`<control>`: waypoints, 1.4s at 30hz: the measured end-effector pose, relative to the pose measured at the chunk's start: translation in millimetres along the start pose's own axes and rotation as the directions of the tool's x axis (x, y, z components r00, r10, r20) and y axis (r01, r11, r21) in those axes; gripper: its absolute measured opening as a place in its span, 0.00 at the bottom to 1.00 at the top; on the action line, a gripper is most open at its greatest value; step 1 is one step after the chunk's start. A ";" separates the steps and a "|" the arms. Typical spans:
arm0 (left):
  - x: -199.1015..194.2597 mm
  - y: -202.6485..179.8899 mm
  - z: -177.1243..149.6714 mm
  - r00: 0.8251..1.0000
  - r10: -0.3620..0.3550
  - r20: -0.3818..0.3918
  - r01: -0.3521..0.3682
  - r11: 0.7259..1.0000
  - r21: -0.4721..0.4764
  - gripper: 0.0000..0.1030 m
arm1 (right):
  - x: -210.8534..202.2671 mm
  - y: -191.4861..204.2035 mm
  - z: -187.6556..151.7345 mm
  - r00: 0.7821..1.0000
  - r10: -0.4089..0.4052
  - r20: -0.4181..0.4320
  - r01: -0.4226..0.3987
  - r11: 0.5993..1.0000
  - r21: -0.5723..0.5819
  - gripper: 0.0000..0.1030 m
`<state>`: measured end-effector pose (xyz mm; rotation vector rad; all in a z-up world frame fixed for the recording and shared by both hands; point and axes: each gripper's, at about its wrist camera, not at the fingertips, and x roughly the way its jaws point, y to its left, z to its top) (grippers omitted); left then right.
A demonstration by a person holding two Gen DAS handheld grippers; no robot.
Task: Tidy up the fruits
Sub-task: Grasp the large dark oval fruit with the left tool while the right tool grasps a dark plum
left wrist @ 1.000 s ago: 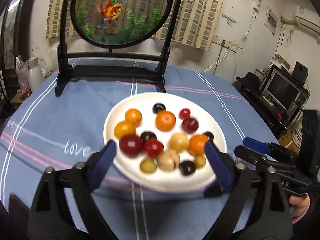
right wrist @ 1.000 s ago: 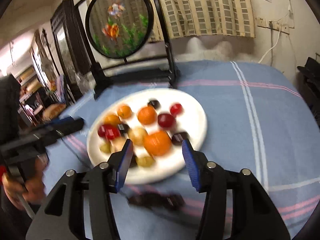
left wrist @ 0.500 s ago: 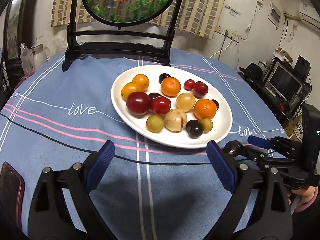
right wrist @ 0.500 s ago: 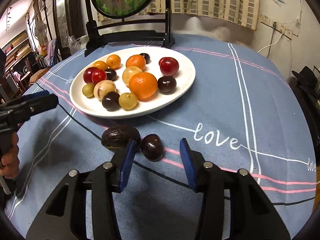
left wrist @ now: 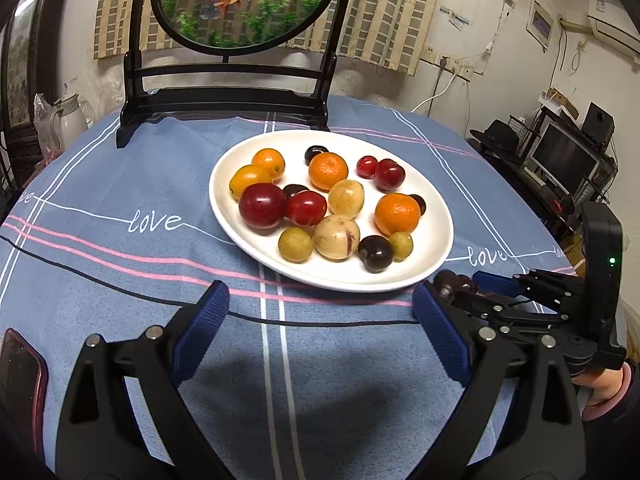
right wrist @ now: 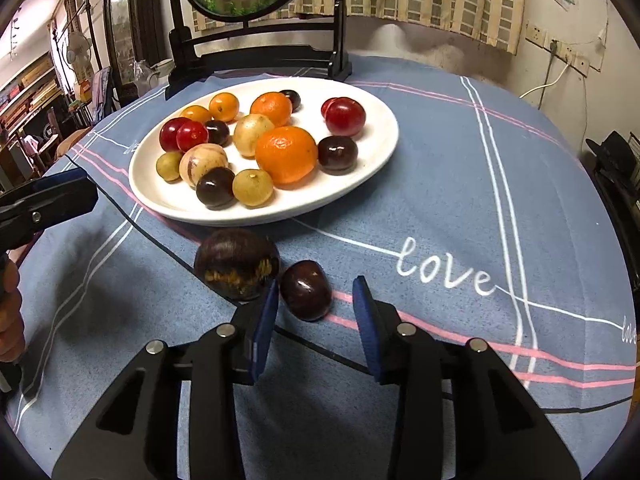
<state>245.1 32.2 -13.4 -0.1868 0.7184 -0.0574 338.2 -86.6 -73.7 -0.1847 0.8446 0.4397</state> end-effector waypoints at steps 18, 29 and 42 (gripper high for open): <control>9.3 -42.4 -15.0 0.992 -0.107 -0.061 0.115 0.982 0.149 0.92 | -36.1 -18.9 -9.0 0.999 0.017 0.046 -0.022 0.993 0.117 0.26; 58.9 -84.2 -13.8 0.976 -0.115 -0.186 0.161 0.954 0.254 0.67 | -32.7 -26.2 -13.8 0.999 0.047 0.023 -0.050 0.987 0.150 0.26; 91.2 -99.6 -7.2 0.968 -0.094 -0.232 0.154 0.955 0.253 0.29 | -30.2 -29.3 -15.0 0.999 0.040 0.016 -0.042 0.987 0.152 0.26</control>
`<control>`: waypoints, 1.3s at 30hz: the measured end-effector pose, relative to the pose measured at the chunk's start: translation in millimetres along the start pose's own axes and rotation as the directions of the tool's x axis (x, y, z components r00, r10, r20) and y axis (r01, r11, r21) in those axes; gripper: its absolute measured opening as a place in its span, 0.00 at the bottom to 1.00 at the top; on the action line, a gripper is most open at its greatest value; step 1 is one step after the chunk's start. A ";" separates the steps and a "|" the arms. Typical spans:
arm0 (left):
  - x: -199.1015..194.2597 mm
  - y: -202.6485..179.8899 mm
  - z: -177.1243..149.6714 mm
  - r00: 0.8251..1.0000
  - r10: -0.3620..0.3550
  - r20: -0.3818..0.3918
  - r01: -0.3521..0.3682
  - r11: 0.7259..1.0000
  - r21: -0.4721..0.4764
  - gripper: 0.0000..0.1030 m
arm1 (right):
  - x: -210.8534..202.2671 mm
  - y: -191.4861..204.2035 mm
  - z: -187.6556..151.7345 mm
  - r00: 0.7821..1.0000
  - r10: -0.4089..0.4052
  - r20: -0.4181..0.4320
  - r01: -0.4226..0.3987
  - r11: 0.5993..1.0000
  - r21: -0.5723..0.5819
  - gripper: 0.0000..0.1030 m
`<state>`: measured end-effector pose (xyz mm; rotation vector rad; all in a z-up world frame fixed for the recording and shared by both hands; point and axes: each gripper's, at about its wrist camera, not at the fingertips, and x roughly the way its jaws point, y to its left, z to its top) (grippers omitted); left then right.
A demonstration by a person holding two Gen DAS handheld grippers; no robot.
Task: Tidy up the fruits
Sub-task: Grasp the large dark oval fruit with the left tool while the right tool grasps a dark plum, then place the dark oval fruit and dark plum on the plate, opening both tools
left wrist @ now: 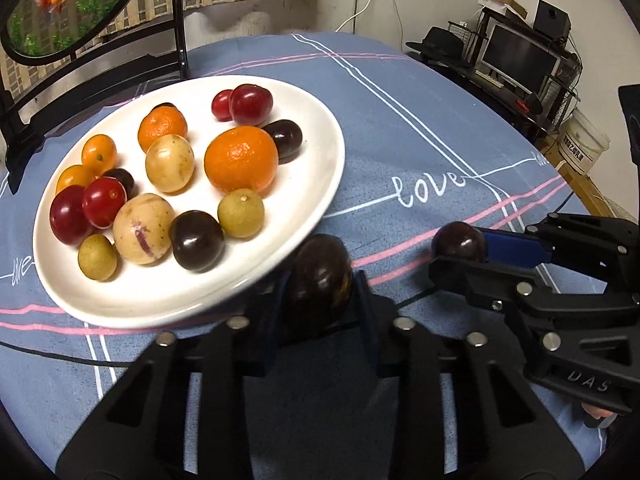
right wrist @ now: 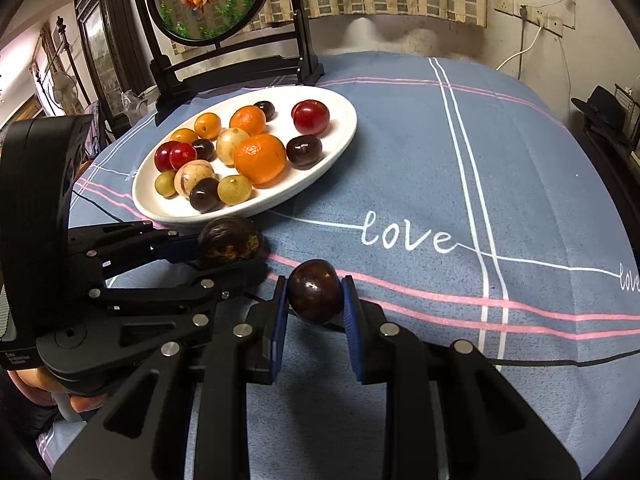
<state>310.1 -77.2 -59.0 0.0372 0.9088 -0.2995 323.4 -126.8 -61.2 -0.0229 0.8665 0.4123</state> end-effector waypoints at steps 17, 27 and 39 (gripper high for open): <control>-44.5 0.1 -18.6 0.998 -0.006 0.066 0.006 1.000 -0.002 0.27 | -3.0 18.2 -2.0 0.999 0.037 0.004 -0.037 0.999 -0.033 0.26; -95.1 64.8 -6.9 0.981 0.059 0.187 -0.043 0.995 -0.089 0.27 | -10.1 44.5 30.0 0.975 0.204 0.089 -0.203 0.979 -0.010 0.26; -54.8 118.9 74.3 0.969 0.154 0.191 -0.119 0.976 -0.183 0.27 | 31.3 44.0 115.0 0.977 0.092 0.194 -0.099 0.995 0.024 0.26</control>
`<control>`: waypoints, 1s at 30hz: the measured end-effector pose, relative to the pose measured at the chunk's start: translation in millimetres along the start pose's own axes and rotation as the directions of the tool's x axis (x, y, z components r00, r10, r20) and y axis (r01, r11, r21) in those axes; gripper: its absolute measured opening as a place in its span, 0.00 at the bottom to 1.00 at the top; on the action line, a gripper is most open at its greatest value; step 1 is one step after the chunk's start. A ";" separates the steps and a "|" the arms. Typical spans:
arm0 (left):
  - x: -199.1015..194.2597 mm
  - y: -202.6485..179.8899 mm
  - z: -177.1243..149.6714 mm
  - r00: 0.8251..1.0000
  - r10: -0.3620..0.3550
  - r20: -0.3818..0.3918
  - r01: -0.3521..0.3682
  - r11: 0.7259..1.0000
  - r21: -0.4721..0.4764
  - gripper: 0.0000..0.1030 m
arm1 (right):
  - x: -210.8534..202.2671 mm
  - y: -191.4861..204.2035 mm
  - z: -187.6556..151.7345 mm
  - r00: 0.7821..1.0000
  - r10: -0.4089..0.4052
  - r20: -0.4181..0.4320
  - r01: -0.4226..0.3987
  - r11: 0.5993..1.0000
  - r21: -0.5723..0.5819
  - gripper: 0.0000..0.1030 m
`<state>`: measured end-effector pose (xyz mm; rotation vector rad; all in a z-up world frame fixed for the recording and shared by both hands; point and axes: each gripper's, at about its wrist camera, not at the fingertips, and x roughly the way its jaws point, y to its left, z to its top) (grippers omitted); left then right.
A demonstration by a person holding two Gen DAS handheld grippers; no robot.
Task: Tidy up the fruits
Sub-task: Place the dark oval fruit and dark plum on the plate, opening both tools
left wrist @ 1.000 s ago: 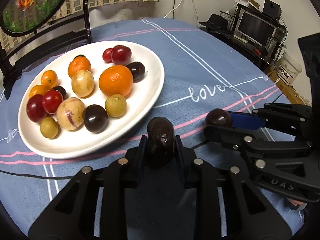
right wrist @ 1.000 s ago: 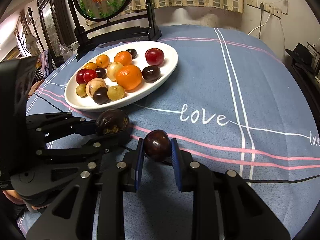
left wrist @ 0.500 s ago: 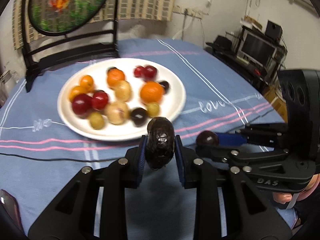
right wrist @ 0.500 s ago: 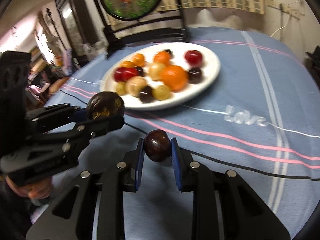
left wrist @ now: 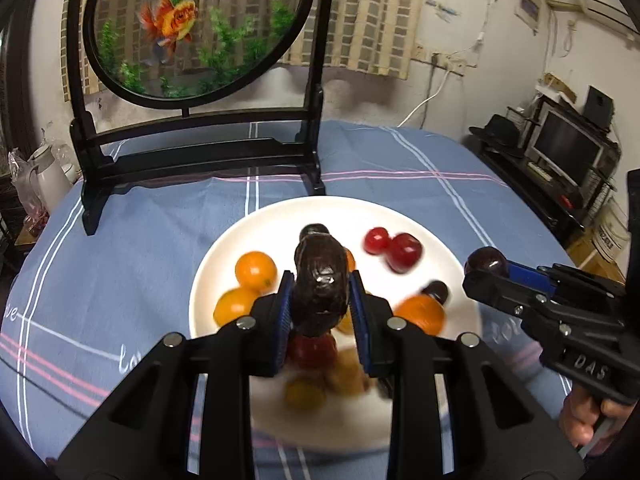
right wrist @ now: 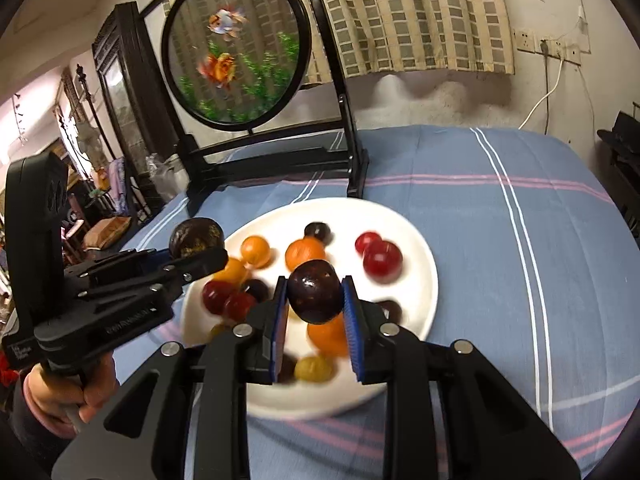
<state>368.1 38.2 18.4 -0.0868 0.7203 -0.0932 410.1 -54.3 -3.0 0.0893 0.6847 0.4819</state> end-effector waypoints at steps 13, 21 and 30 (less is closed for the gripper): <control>17.9 10.3 8.2 0.996 0.088 -0.013 -0.088 0.995 -0.037 0.70 | 46.6 -5.6 10.8 0.999 -0.015 -0.049 0.014 1.000 -0.019 0.26; -2.7 12.6 8.1 0.992 0.126 0.007 -0.125 0.991 -0.041 0.83 | 51.7 6.5 4.6 0.993 -0.079 -0.088 0.072 0.994 -0.078 0.58; -47.2 7.5 -7.7 0.988 0.146 0.046 -0.145 0.989 -0.037 0.92 | -16.8 14.9 -20.2 0.996 -0.049 -0.076 0.039 0.991 -0.124 0.77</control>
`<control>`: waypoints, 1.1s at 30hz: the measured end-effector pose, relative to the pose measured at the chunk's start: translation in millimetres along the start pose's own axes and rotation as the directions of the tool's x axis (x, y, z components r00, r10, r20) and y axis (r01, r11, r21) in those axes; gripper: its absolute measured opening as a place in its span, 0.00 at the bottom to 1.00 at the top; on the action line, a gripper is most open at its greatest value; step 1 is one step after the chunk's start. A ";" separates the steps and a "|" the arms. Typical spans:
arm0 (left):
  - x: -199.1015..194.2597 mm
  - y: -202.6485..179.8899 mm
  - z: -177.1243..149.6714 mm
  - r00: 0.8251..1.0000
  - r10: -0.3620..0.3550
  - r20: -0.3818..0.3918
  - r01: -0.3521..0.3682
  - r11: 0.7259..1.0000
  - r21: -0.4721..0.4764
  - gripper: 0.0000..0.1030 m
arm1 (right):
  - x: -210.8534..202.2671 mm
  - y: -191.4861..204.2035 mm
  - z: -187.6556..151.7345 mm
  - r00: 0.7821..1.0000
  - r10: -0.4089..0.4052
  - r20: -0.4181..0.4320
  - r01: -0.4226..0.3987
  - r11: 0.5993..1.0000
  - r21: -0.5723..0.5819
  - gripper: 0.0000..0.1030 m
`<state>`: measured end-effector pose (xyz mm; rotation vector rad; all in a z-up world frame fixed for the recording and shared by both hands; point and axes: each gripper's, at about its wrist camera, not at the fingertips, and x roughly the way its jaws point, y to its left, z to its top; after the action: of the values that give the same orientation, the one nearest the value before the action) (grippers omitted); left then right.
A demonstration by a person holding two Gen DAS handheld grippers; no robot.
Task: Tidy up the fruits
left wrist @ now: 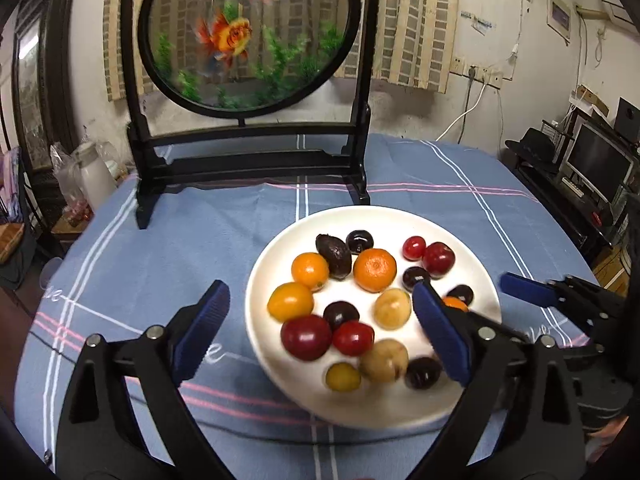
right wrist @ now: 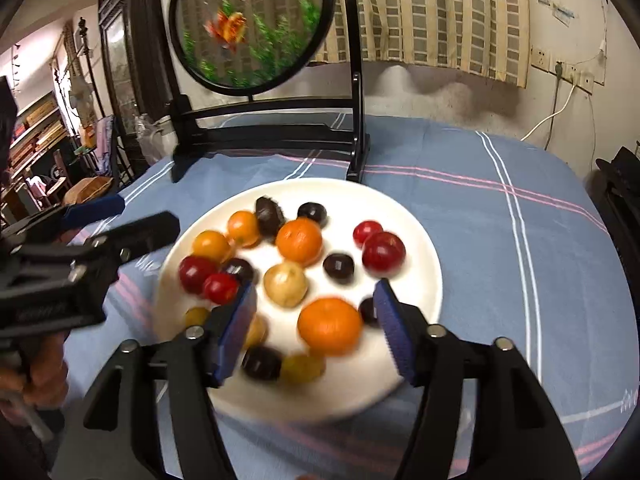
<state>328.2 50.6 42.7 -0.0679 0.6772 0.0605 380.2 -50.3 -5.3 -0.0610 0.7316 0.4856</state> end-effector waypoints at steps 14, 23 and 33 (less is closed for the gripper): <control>-91.2 -11.6 -79.8 1.000 0.001 -0.004 0.000 0.998 0.064 0.98 | -91.0 16.4 -96.2 0.997 -0.019 0.081 0.029 0.993 -0.119 0.99; -99.8 -16.1 -116.9 0.998 0.035 -0.046 -0.031 0.996 0.080 0.98 | -84.4 8.5 -120.3 0.999 -0.022 0.027 0.025 0.994 -0.108 0.99; -95.4 -12.9 -119.8 0.998 0.028 -0.050 -0.024 0.997 0.069 0.98 | -81.8 10.4 -121.5 0.999 -0.036 0.023 0.038 0.992 -0.124 0.99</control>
<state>180.3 24.7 10.0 0.0056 0.7305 0.0608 247.2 -100.8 -41.5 -0.1853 0.6787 0.4954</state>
